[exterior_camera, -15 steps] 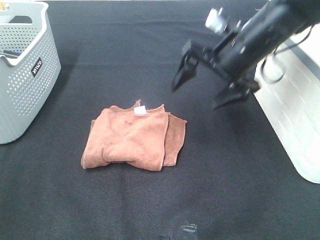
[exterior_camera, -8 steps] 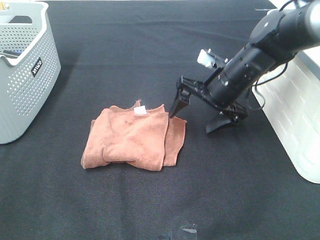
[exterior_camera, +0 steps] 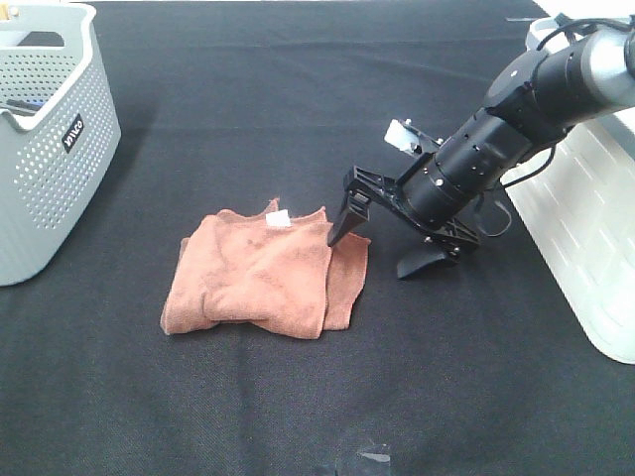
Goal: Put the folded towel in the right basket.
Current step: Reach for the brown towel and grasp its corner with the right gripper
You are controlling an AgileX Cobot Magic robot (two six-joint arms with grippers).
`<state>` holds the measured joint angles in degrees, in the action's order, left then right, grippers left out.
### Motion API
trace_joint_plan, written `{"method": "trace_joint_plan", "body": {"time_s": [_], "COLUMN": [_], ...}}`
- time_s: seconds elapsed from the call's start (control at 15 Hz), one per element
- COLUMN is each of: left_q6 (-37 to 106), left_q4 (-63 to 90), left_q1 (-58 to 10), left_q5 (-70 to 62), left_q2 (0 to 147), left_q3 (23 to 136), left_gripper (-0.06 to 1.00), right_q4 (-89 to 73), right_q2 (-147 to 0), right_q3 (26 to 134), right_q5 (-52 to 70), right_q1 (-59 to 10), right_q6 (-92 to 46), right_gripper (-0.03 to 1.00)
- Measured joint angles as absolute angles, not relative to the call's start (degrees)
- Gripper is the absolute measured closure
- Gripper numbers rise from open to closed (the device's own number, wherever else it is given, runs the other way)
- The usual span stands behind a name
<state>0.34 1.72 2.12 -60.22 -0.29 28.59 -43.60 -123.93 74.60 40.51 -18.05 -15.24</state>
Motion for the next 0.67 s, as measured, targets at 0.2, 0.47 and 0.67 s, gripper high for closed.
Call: {"method": "trace_joint_plan", "body": {"time_s": [0.2,0.47,0.67], "left_q6": [0.3,0.3,0.3], "left_q4": [1.7,1.7,1.7], "left_q1": [2.1,2.1,2.1], "left_q5": [-60.2,-60.2,-60.2], "left_q2": [-0.3,-0.3,-0.3], "left_q3": [28.6,28.6,28.6], "left_gripper": [-0.04,-0.04,-0.04], "right_q4": [-47.3,-50.6,-52.8], "right_q2": [-125.1,-127.0,-127.4], "right_q3": [74.9,75.5,75.8], "right_q5": [40.7,41.1,36.1], "right_q1": [-18.0,-18.2,-23.4], "right_q6": [-17.6,-17.6,-19.0], "right_gripper": [0.02,0.02,0.03]}}
